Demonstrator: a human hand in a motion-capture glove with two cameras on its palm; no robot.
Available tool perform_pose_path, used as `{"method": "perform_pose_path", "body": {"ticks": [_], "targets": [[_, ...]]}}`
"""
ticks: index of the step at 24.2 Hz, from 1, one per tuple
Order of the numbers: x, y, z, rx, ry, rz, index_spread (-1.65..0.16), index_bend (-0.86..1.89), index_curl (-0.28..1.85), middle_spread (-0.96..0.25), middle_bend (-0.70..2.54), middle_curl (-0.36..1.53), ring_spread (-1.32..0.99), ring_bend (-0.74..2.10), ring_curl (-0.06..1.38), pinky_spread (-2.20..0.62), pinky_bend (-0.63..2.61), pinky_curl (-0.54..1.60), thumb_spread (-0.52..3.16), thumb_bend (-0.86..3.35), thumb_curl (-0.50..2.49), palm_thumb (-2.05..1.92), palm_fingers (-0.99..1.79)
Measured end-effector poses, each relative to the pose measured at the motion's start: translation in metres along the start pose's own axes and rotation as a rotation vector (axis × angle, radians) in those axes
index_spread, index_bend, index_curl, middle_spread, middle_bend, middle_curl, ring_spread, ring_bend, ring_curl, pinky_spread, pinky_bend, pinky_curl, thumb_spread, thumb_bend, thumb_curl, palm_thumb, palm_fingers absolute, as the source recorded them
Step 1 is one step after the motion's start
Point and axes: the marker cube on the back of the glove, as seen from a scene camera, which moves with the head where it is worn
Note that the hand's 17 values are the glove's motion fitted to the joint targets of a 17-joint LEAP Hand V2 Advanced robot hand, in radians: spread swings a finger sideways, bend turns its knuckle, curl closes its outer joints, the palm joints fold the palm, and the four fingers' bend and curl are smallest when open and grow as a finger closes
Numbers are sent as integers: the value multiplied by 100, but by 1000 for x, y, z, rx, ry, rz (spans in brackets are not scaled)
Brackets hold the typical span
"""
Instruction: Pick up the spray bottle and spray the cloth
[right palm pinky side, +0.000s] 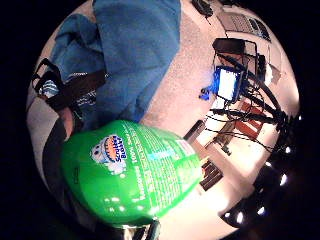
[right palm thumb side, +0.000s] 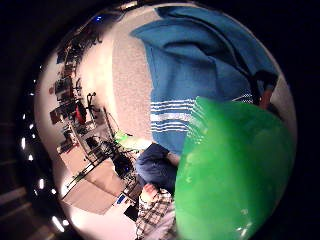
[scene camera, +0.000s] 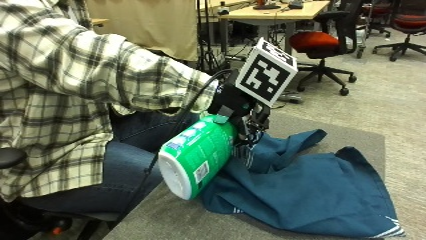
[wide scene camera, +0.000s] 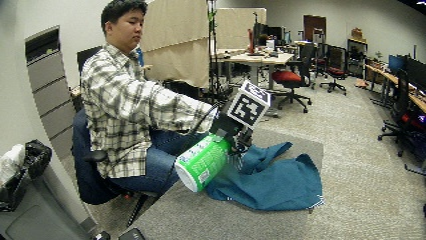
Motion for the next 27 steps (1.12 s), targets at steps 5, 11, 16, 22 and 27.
{"method": "perform_pose_path", "body": {"ticks": [5,11,16,22,27], "targets": [[1,-4,6,-29,49,8,-28,36,58,-15,56,51,-22,55,47,-17,40,37,19,-3,81,101,133],[1,-7,9,-43,48,19,-28,36,58,-14,57,50,-22,55,47,-17,39,38,18,-3,81,101,133],[1,-6,13,-50,39,7,-28,36,58,-14,57,50,-22,55,47,-17,39,38,18,-3,81,101,133],[6,2,6,-23,-33,-16,-28,36,58,-14,57,50,-22,54,47,-17,39,38,18,-3,81,101,133],[11,14,-5,52,-129,-70,-28,36,58,-14,56,50,-22,55,47,-17,39,38,18,-3,81,101,133]]}}
